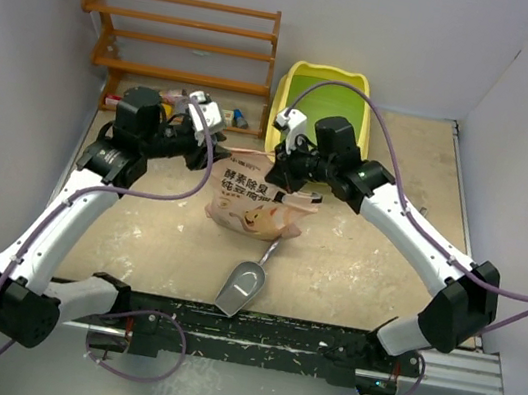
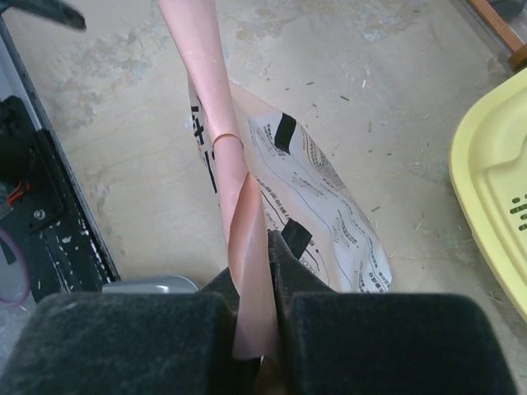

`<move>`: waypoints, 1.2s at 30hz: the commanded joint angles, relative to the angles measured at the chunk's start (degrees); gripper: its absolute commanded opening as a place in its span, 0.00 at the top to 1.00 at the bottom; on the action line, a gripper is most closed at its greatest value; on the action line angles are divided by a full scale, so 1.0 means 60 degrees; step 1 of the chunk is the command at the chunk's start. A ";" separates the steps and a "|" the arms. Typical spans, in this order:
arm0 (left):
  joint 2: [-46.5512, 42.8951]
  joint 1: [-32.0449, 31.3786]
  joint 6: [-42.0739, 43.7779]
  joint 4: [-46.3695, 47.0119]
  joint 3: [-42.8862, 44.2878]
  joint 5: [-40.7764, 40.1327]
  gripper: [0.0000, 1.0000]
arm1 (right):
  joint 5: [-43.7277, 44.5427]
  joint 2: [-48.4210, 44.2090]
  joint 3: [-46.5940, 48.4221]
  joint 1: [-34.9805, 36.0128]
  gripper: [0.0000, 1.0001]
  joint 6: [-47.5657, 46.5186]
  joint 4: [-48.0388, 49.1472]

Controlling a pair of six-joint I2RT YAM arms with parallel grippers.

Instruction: Fill the litter box with clean litter

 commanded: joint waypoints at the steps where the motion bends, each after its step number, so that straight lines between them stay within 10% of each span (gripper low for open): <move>1: -0.0511 -0.0234 0.2050 -0.1381 0.0115 0.0081 0.56 | 0.0238 0.0060 0.0698 0.0271 1.00 -0.0492 -0.0405; 26: 0.0592 -0.0605 0.4329 -0.1617 0.0192 0.2349 0.43 | -0.0008 -0.0505 0.1051 0.0796 1.00 -0.1497 -0.1936; 33: 0.0766 -0.0753 0.4750 -0.1955 0.0036 0.1938 0.51 | -0.0200 -0.0194 0.1556 0.0800 1.00 -0.1599 -0.2177; 36: 0.0820 -0.0948 0.4839 -0.1974 -0.0068 0.1049 0.72 | -0.0159 -0.0087 0.1723 0.0796 1.00 -0.1625 -0.2253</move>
